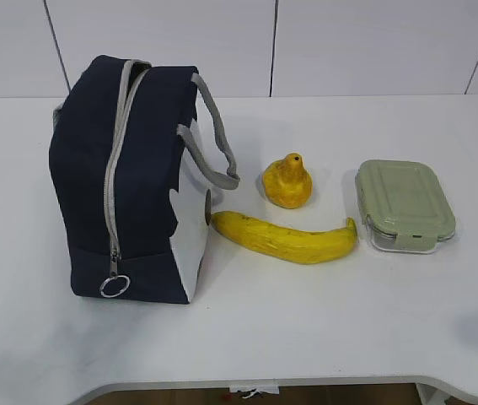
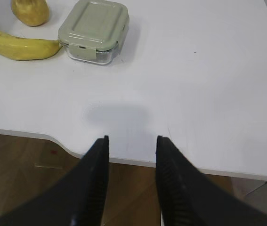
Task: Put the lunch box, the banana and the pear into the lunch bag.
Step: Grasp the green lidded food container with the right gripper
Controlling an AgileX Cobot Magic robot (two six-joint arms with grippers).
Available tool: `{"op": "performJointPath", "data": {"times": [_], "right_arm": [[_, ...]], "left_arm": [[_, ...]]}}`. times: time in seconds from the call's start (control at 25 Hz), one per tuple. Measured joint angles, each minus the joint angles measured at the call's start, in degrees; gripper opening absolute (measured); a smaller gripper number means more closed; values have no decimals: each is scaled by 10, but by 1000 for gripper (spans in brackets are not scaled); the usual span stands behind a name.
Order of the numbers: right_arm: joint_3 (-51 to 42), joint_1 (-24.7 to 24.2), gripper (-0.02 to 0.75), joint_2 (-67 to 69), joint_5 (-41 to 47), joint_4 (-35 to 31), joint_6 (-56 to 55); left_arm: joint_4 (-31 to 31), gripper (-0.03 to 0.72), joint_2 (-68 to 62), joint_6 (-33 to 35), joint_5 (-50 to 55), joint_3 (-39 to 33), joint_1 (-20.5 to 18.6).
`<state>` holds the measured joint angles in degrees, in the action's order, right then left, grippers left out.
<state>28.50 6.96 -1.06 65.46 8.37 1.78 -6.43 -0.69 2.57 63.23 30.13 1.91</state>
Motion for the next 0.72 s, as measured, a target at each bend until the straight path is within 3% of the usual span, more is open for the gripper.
{"op": "performJointPath", "data": {"times": [0.72], "right_arm": [[0, 0, 262, 0, 0, 1, 0]], "left_arm": [[0, 233, 0, 0, 0, 0, 0]]}}
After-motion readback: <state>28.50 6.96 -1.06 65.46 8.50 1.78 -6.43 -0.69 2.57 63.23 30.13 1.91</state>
